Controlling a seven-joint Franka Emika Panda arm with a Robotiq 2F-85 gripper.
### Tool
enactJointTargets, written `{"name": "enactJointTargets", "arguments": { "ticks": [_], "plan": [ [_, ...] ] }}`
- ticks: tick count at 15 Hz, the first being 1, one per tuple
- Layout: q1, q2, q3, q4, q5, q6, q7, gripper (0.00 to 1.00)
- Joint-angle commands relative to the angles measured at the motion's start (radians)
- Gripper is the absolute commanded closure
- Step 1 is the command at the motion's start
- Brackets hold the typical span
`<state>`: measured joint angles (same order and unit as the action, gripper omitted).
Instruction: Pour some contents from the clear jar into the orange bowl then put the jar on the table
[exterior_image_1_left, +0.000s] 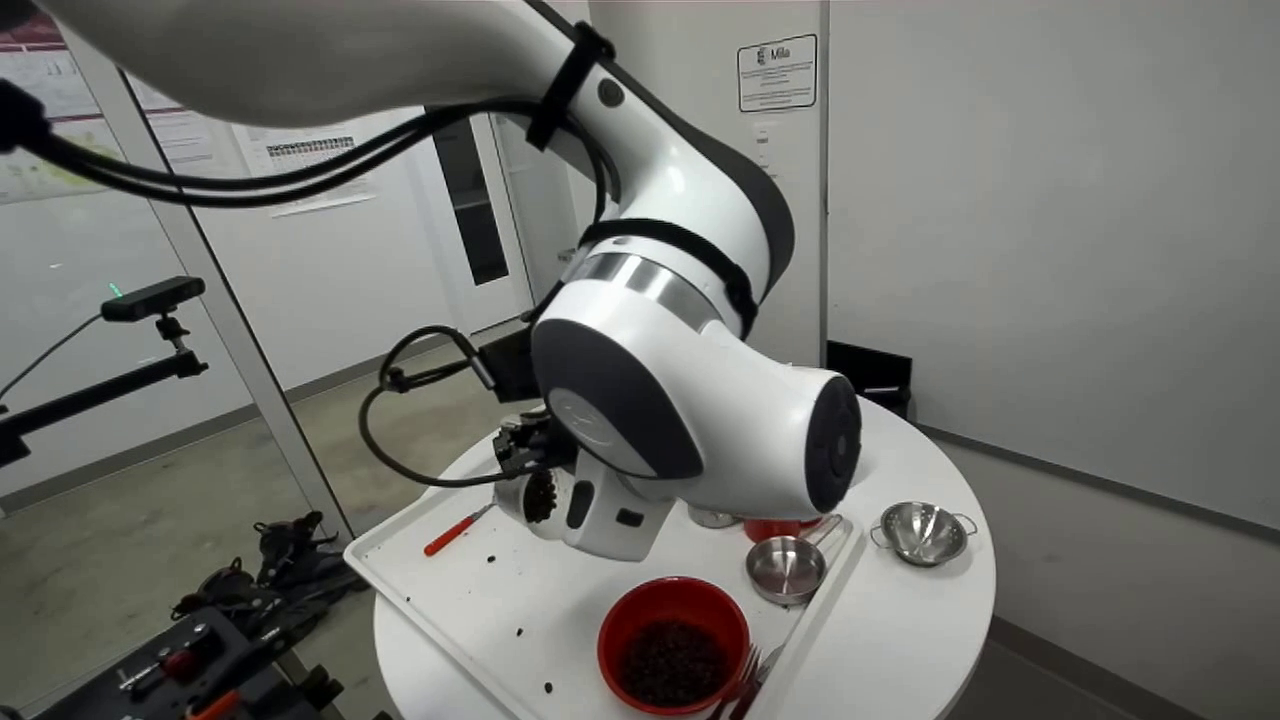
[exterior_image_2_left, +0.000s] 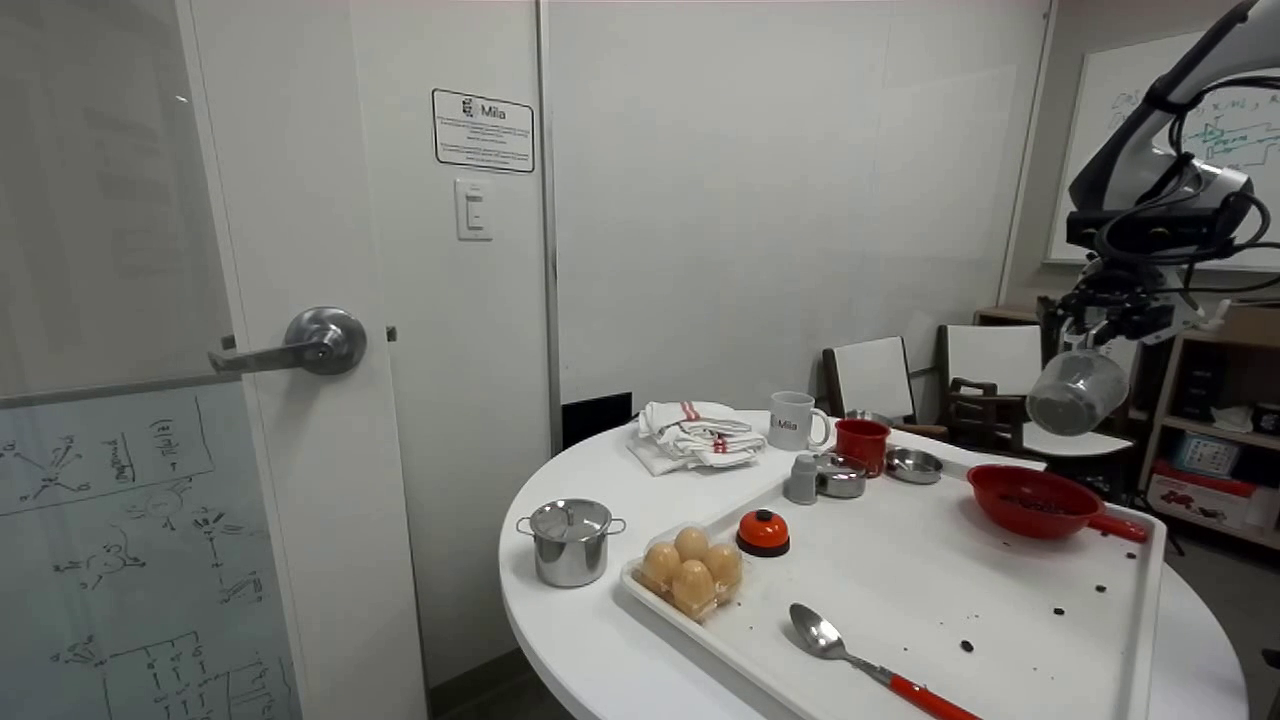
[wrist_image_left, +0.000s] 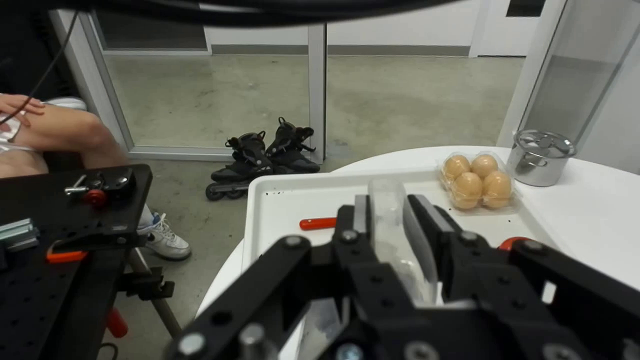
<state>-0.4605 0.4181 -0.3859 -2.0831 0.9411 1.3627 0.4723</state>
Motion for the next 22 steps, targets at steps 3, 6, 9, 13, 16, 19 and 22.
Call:
{"name": "enactJointTargets", "arguments": {
  "ticks": [3, 6, 9, 13, 16, 19, 22],
  "plan": [
    [-0.057, 0.083, -0.029, 0.089, 0.067, -0.130, -0.015, 0.94],
    [-0.076, 0.120, -0.023, 0.122, 0.087, -0.209, -0.029, 0.94],
    [-0.088, 0.152, -0.024, 0.151, 0.109, -0.276, -0.047, 0.94],
    [-0.109, 0.197, -0.024, 0.191, 0.142, -0.358, -0.067, 0.94],
    [-0.125, 0.224, -0.026, 0.216, 0.163, -0.404, -0.073, 0.94],
    [-0.139, 0.246, -0.025, 0.237, 0.179, -0.437, -0.077, 0.94],
    [-0.148, 0.263, -0.025, 0.254, 0.186, -0.465, -0.079, 0.94]
  ]
}}
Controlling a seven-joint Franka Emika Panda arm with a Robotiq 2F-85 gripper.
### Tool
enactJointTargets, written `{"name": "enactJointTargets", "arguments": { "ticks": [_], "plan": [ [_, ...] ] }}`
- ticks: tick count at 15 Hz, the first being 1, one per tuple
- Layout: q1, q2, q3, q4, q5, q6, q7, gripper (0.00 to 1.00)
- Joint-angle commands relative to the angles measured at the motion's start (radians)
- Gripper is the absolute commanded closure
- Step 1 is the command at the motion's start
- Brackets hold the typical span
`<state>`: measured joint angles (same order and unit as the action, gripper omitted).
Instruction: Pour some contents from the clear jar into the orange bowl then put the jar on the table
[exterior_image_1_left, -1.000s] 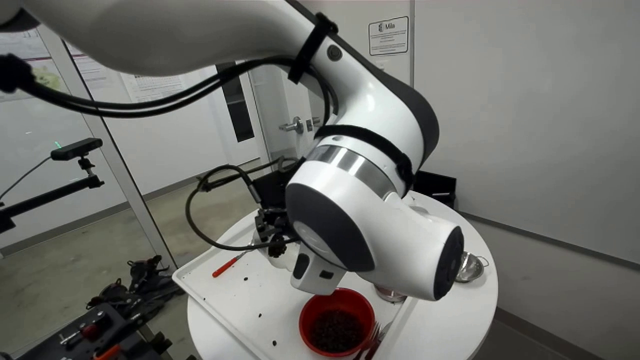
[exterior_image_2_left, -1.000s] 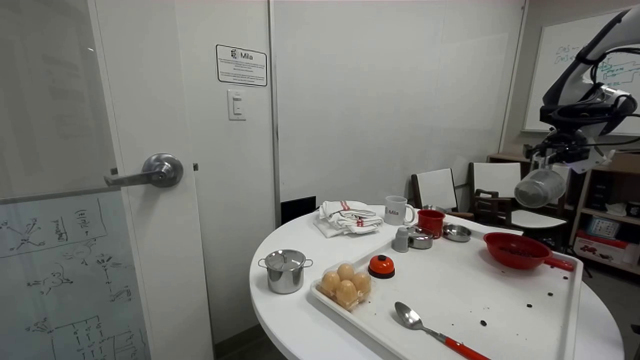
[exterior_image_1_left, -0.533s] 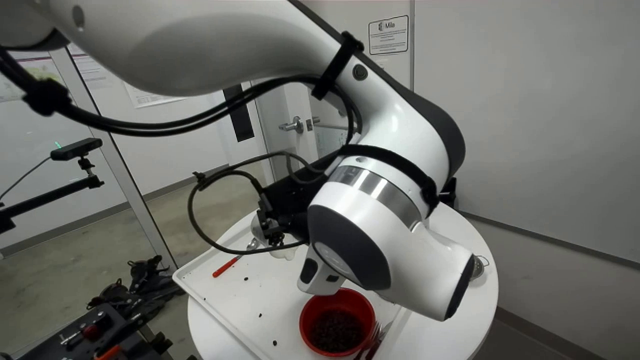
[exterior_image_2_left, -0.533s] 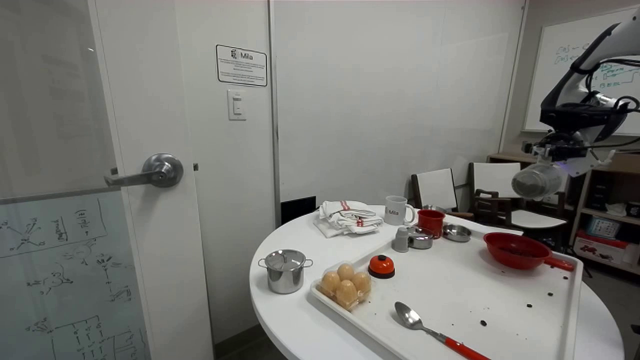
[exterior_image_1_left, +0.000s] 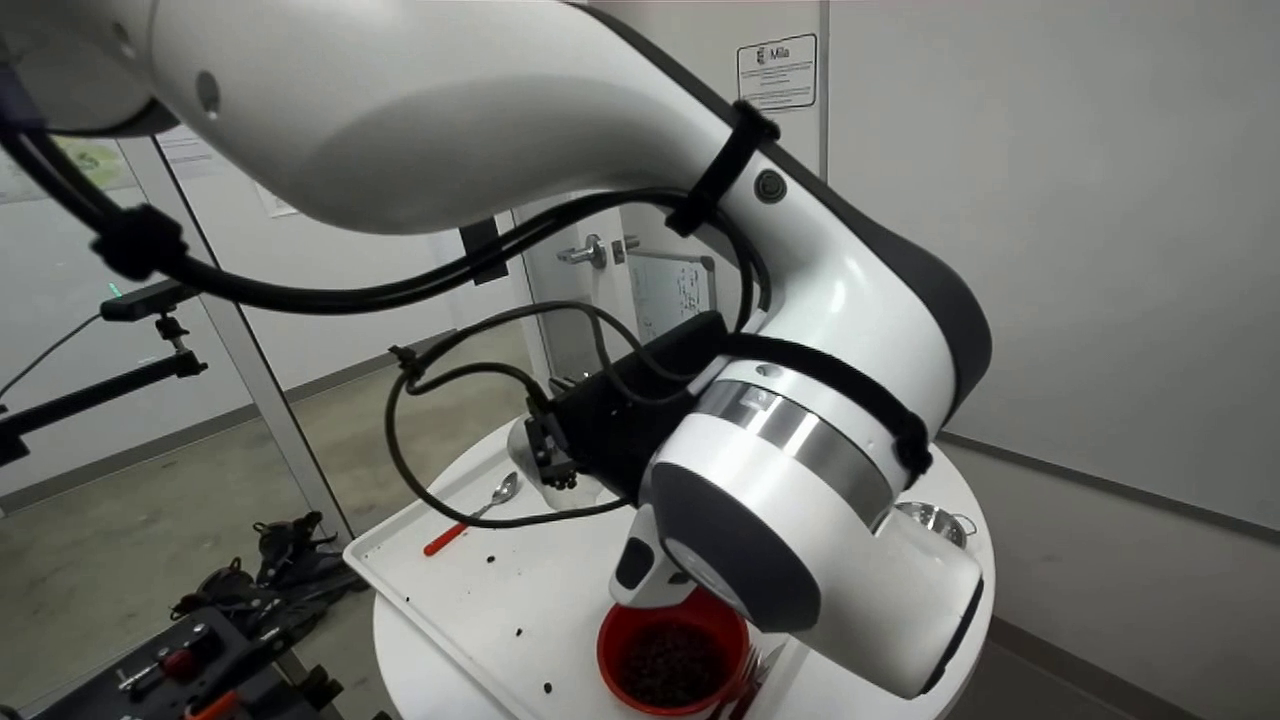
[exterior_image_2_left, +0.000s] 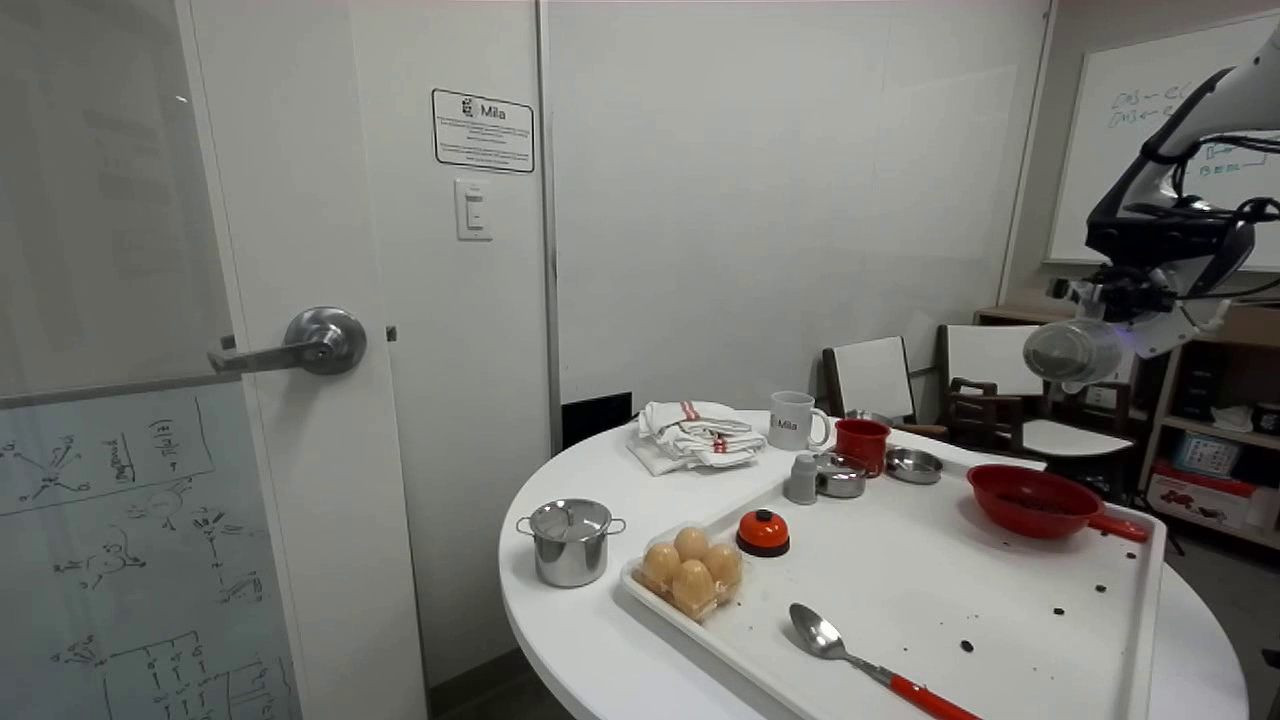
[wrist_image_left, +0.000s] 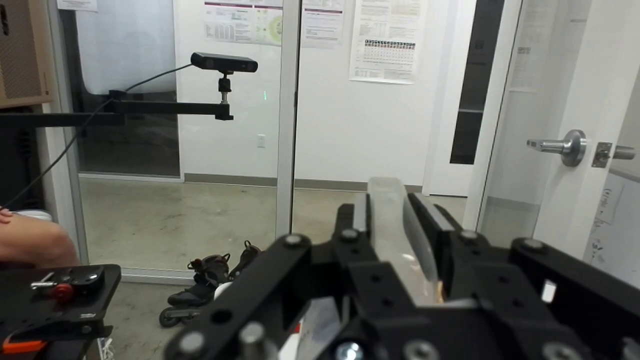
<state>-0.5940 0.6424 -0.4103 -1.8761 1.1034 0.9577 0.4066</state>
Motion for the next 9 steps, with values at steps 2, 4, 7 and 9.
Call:
{"name": "enactJointTargets", "arguments": {
  "ticks": [2, 4, 7, 9],
  "plan": [
    [-0.019, 0.049, 0.000, 0.058, 0.030, -0.076, -0.012, 0.94],
    [-0.023, 0.060, 0.002, 0.068, 0.033, -0.096, -0.013, 0.94],
    [-0.025, 0.071, 0.000, 0.080, 0.035, -0.117, -0.014, 0.94],
    [-0.024, 0.075, -0.002, 0.085, 0.036, -0.124, -0.015, 0.94]
  ]
}}
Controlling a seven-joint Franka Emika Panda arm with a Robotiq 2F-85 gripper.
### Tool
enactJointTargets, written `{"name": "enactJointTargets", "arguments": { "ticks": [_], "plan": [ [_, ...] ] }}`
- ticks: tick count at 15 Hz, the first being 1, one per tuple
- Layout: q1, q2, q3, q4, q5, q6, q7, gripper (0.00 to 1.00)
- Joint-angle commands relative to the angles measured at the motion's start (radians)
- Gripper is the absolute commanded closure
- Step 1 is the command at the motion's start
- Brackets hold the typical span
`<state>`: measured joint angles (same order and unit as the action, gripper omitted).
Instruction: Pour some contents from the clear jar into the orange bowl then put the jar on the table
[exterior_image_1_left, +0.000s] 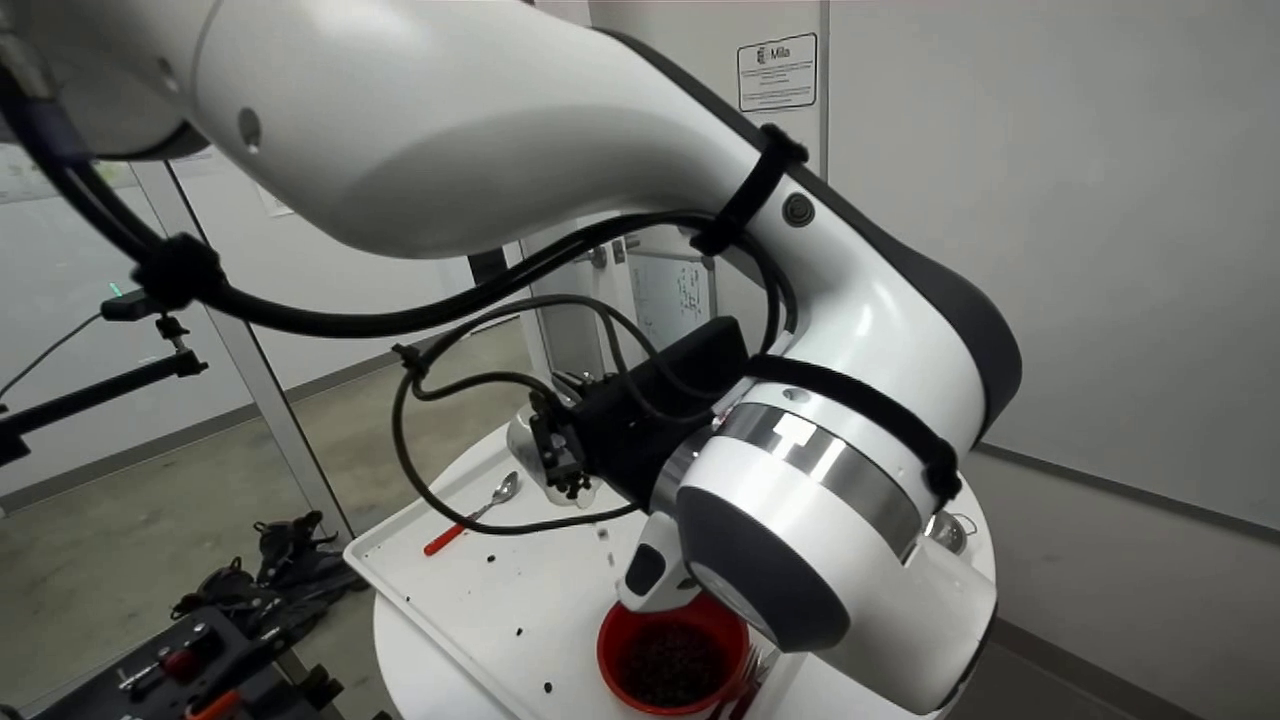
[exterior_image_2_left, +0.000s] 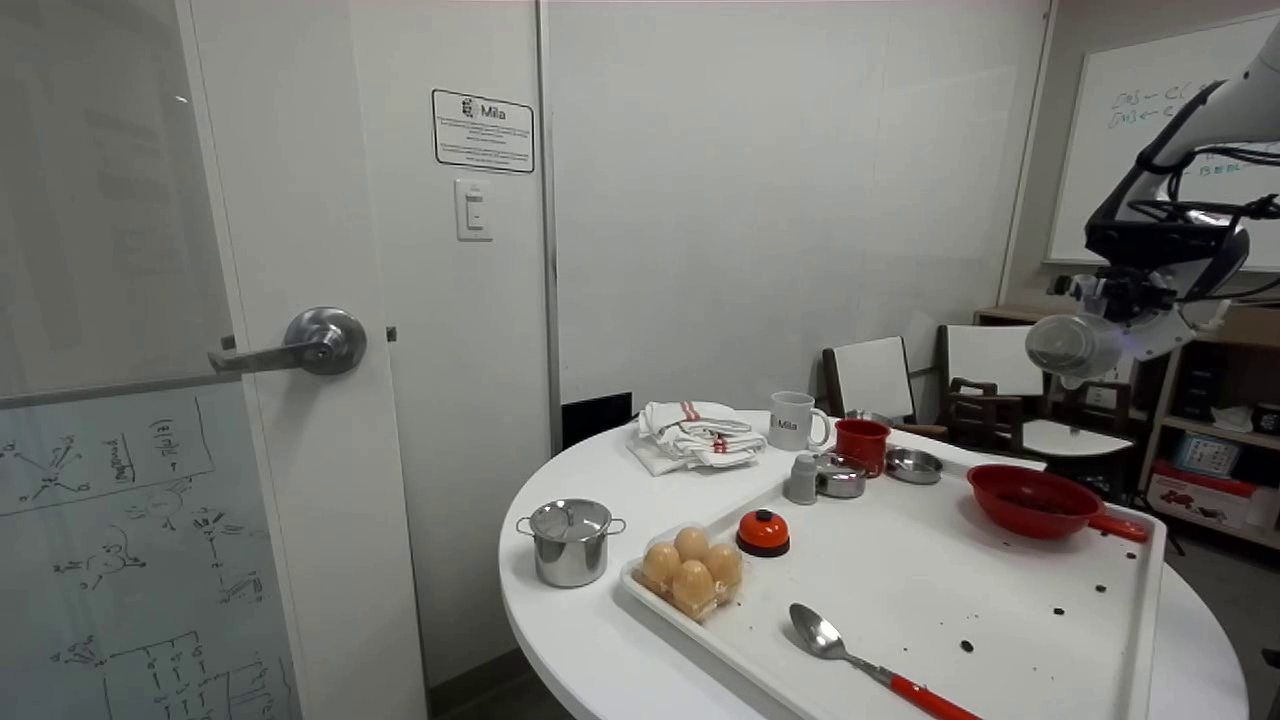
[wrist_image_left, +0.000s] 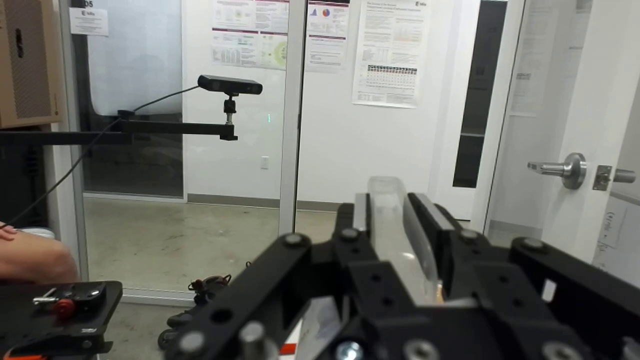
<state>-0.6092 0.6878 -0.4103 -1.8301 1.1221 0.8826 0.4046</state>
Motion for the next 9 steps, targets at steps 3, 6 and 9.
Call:
{"name": "enactJointTargets", "arguments": {
  "ticks": [3, 6, 9],
  "plan": [
    [-0.009, 0.034, -0.002, 0.045, 0.017, -0.055, -0.014, 0.94],
    [0.006, 0.027, -0.011, 0.043, 0.004, -0.033, -0.007, 0.94],
    [0.045, -0.003, -0.030, 0.017, -0.015, 0.042, 0.000, 0.94]
  ]
}}
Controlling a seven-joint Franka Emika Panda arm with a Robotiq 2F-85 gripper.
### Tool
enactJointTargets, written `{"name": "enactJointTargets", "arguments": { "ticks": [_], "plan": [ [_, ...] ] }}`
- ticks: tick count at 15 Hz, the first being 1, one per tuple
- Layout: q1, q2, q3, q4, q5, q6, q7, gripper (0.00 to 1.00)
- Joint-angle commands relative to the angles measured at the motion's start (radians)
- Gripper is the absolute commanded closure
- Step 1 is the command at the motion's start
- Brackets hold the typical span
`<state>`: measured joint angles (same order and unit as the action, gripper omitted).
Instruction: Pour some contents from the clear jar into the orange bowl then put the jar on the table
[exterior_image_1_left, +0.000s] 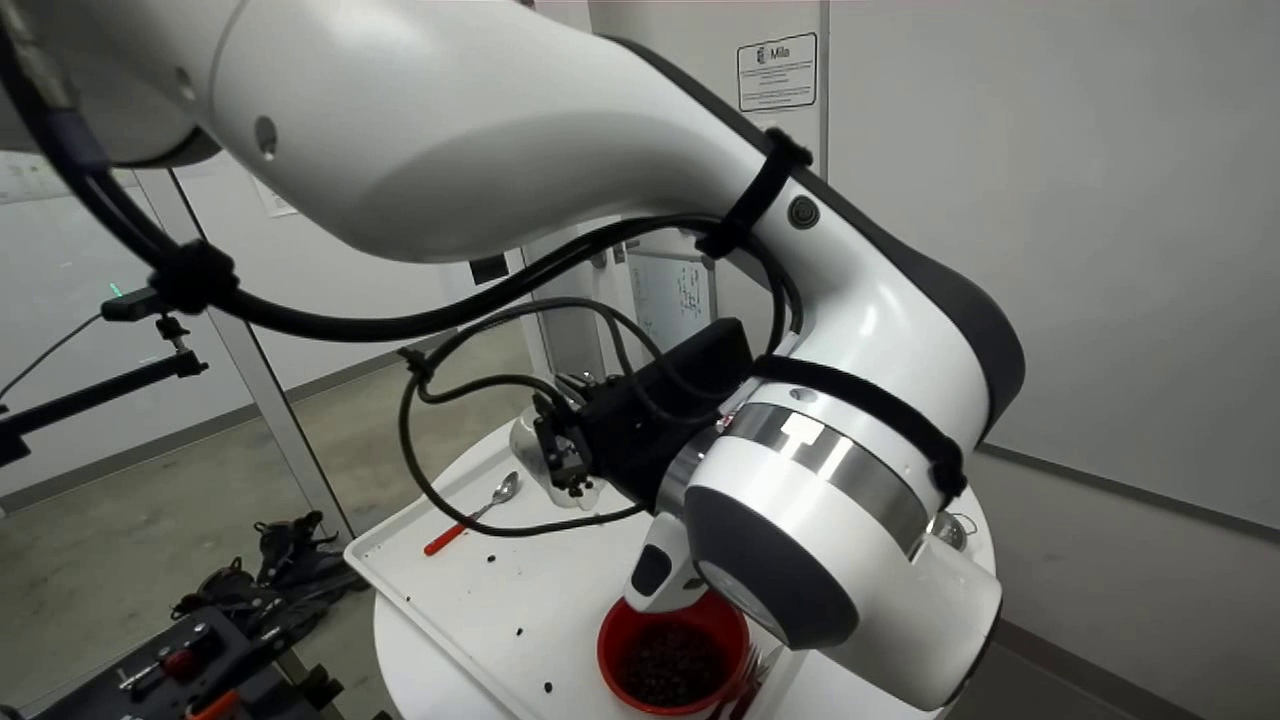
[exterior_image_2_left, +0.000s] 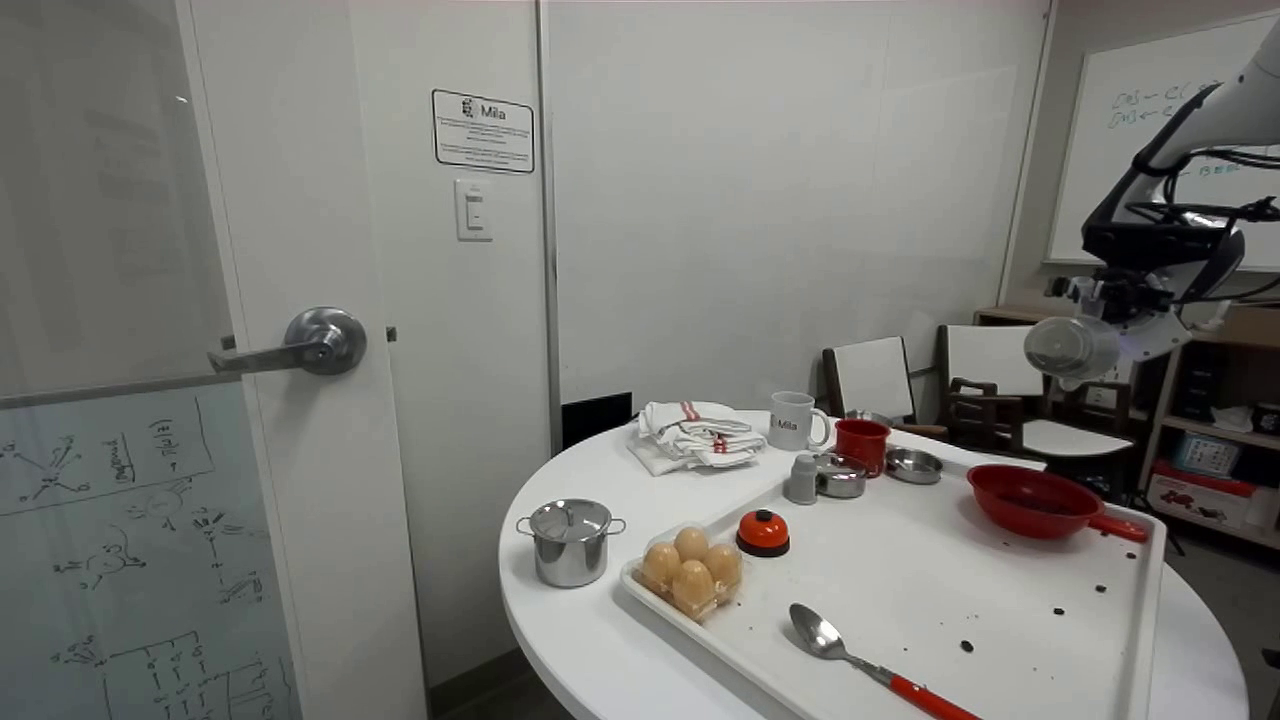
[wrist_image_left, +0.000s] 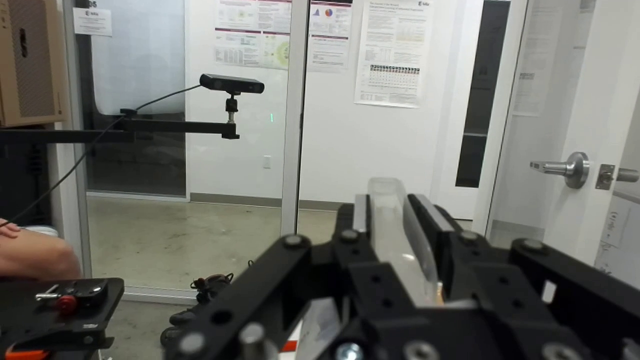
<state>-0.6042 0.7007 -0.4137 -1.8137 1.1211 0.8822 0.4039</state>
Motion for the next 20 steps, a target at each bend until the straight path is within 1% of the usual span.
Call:
{"name": "enactJointTargets", "arguments": {
  "ticks": [1, 5, 9, 13, 17, 20],
  "plan": [
    [0.051, -0.021, -0.031, -0.003, -0.022, 0.064, 0.003, 0.94],
    [0.151, -0.075, -0.071, -0.063, -0.061, 0.282, 0.012, 0.94],
    [0.243, -0.137, -0.067, -0.113, -0.136, 0.484, 0.050, 0.94],
    [0.341, -0.228, -0.042, -0.189, -0.242, 0.664, 0.095, 0.94],
    [0.451, -0.308, 0.011, -0.285, -0.290, 0.953, 0.171, 0.94],
    [0.509, -0.345, 0.065, -0.342, -0.306, 1.164, 0.232, 0.94]
  ]
}}
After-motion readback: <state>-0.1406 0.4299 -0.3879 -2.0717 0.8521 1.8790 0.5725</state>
